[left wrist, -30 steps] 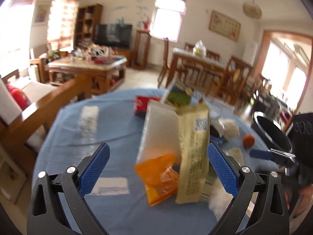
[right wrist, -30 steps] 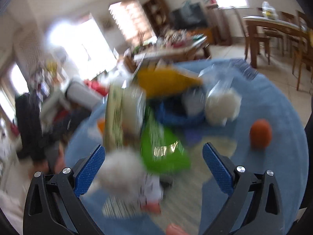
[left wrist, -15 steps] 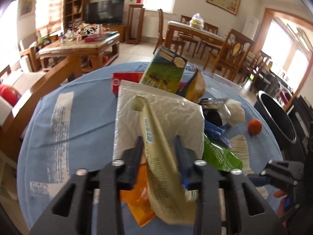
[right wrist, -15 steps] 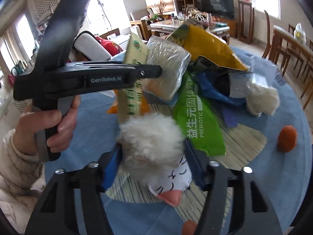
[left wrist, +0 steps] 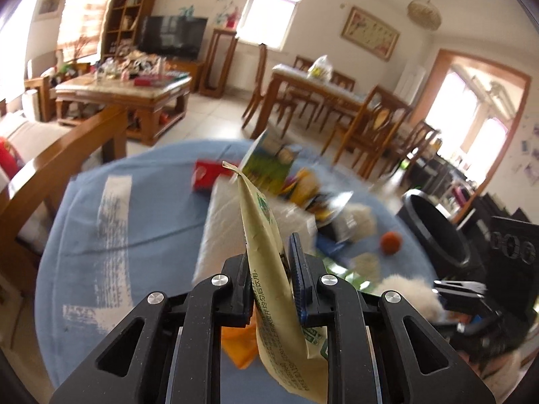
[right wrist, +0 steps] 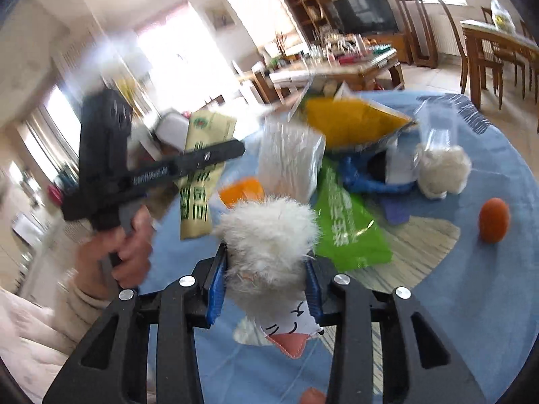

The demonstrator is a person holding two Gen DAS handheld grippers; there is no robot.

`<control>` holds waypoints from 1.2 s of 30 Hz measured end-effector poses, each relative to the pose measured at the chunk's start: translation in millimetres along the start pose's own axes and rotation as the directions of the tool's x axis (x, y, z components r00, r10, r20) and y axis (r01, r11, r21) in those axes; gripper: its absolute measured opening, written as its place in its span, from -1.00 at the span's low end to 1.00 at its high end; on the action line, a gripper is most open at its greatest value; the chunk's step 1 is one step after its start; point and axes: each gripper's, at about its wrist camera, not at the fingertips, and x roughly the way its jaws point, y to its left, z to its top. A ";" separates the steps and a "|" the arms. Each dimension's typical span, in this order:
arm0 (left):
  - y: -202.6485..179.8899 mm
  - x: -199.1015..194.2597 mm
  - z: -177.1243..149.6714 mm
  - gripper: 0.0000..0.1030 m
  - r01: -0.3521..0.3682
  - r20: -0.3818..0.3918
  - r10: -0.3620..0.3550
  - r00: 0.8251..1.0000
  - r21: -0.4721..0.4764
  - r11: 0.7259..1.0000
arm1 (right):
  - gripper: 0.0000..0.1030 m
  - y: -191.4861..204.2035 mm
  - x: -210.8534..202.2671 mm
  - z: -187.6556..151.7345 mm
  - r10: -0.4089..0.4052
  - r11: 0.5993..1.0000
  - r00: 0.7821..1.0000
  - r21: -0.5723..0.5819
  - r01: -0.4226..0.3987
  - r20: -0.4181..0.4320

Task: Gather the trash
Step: 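Grasp the beige paper bag with the left tool while the right tool grasps the white fluffy toy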

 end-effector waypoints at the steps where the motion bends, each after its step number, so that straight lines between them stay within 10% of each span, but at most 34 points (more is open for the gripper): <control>1: -3.9 -3.4 2.5 -0.63 0.014 0.009 -0.014 1.000 0.000 1.000 | -0.26 -5.1 -10.4 3.9 0.018 1.000 0.999 0.018 -0.018 0.033; 8: -65.0 5.1 32.8 -0.63 0.124 0.029 -0.126 0.992 0.046 0.991 | -0.25 -58.4 -98.2 15.4 -0.148 0.985 0.946 0.125 0.116 0.290; 15: -171.8 75.2 47.2 -0.63 0.277 -0.042 -0.273 0.961 0.112 0.954 | -0.24 -127.3 -182.2 -2.0 -0.567 0.817 0.727 0.376 0.438 0.386; 19: -247.8 138.7 43.2 -0.63 0.389 -0.131 -0.374 0.918 0.121 0.913 | -0.21 -181.8 -192.6 -9.2 -0.685 0.711 0.651 0.493 0.501 0.327; 30: -344.7 315.8 2.4 -0.63 0.389 -0.337 -0.329 0.882 0.125 0.913 | -0.18 -262.7 -232.9 -49.5 -0.718 0.650 0.657 0.559 0.514 0.231; 34: -345.5 342.2 -4.7 -0.60 0.356 -0.369 -0.290 0.883 0.123 0.926 | 0.09 -263.8 -239.1 -66.0 -0.692 0.670 0.685 0.556 0.492 0.226; 36: -339.9 341.2 0.0 -0.22 0.346 -0.369 -0.275 0.888 0.140 0.928 | 0.41 -263.2 -241.0 -69.5 -0.673 0.683 0.699 0.564 0.464 0.241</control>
